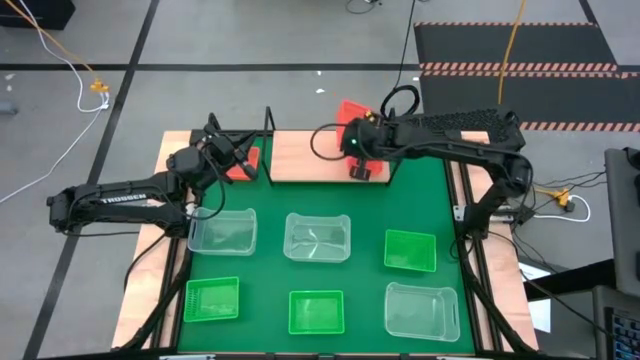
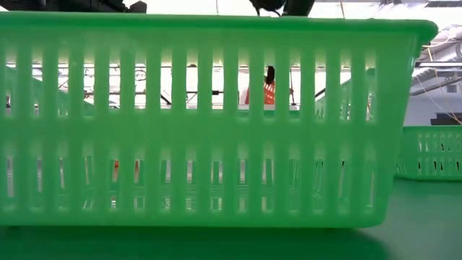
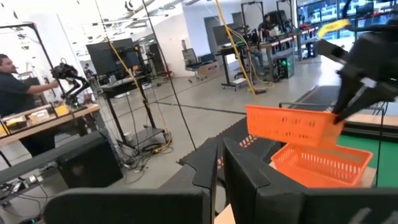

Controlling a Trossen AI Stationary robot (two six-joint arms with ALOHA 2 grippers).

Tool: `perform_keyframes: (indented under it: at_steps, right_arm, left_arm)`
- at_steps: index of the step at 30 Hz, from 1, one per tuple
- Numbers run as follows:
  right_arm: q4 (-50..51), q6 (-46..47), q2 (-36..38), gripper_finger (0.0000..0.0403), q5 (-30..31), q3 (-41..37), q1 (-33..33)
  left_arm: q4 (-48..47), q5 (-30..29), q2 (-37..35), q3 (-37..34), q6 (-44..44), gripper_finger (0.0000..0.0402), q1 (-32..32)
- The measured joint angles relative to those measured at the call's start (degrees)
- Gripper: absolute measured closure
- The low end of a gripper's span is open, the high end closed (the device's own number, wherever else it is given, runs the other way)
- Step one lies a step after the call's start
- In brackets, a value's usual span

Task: Stack baskets on shelf by color
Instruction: Stack the right orange bin on top of the other orange bin on the shelf

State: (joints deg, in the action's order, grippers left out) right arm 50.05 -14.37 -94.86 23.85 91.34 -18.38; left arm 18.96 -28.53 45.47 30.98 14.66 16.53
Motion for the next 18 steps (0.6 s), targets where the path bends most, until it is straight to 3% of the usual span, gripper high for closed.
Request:
perform_keyframes:
  at_steps: [4,9,18]
  right_arm:
    - [2.1,0.9,-0.8,0.04,-1.0,0.0,-2.2]
    - [6.7,5.6,-1.7,0.04,-8.8,-0.3,-4.9]
    - [7.5,6.8,-1.3,0.0399,-9.2,-3.5,-4.3]
  left_arm:
    - [-0.3,0.0,0.0,0.0,0.3,0.0371,0.0]
    - [-1.1,0.0,0.0,0.0,0.7,0.0371,0.0]
    - [-0.9,0.1,0.0,0.0,0.6,0.0371,0.0]
